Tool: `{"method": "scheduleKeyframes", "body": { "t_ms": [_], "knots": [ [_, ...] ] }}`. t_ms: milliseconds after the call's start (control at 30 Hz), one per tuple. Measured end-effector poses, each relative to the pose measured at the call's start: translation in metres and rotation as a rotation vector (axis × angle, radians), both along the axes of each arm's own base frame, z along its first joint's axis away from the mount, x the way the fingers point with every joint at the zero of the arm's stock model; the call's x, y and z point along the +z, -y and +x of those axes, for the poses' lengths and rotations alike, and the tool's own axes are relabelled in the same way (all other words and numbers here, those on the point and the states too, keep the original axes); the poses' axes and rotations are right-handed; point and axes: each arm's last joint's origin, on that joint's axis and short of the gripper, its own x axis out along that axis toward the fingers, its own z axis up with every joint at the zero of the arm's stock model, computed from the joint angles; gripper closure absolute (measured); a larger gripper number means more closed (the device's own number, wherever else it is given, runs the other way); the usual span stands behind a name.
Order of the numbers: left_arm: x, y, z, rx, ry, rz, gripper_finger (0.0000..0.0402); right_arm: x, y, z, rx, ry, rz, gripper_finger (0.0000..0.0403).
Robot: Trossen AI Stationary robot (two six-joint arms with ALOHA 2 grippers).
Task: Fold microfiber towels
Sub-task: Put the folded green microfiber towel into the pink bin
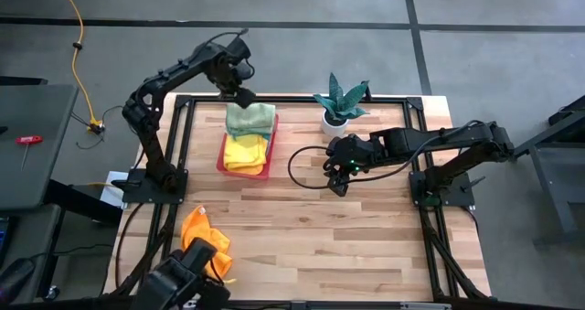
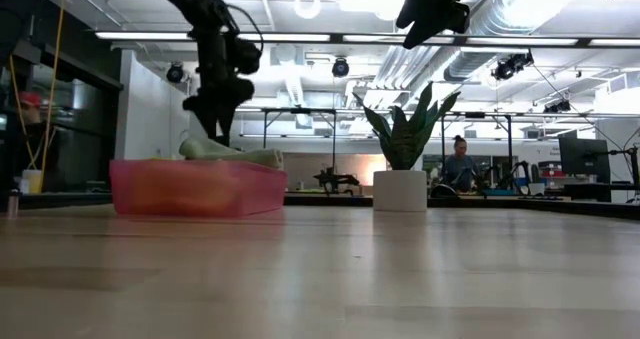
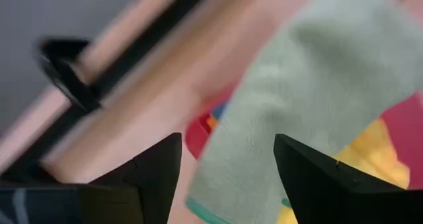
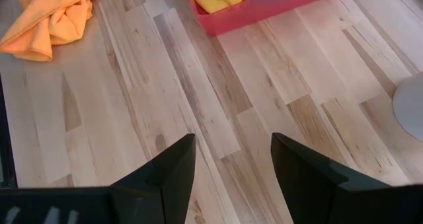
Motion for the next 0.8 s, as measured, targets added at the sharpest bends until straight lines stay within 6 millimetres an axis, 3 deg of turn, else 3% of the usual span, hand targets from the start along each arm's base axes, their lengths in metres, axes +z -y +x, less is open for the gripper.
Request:
{"method": "scheduleKeyframes", "body": {
  "t_ms": [100, 233, 300, 433, 467, 600, 800],
  "knots": [
    [0.017, -0.004, 0.003, 0.019, 0.036, 0.056, 0.017, 0.0, 0.0, 0.0, 0.001, 0.0, -0.001, 0.0213],
    [0.02, -0.002, 0.018, -0.024, 0.151, 0.067, 0.0197, 0.0, 0.0, 0.0, 0.002, 0.0, -0.001, 0.0213],
    [0.016, 0.004, 0.033, -0.072, 0.165, 0.101, 0.024, 0.0, 0.0, 0.0, 0.01, -0.001, -0.007, 0.0213],
    [0.001, 0.017, 0.066, -0.139, 0.165, 0.234, 0.0372, 0.0, 0.0, 0.0, 0.016, -0.002, -0.017, 0.0213],
    [-0.002, 0.02, 0.073, -0.133, 0.167, 0.269, 0.0385, 0.0, 0.0, 0.0, 0.014, -0.002, -0.02, 0.0213],
    [-0.016, 0.026, 0.085, -0.093, 0.181, 0.332, 0.0396, 0.0, 0.0, 0.0, 0.014, -0.002, -0.022, 0.0213],
    [-0.041, 0.035, 0.082, -0.028, 0.151, 0.262, 0.0401, 0.0, 0.001, 0.0, 0.009, -0.001, -0.033, 0.0213]
  ]
}}
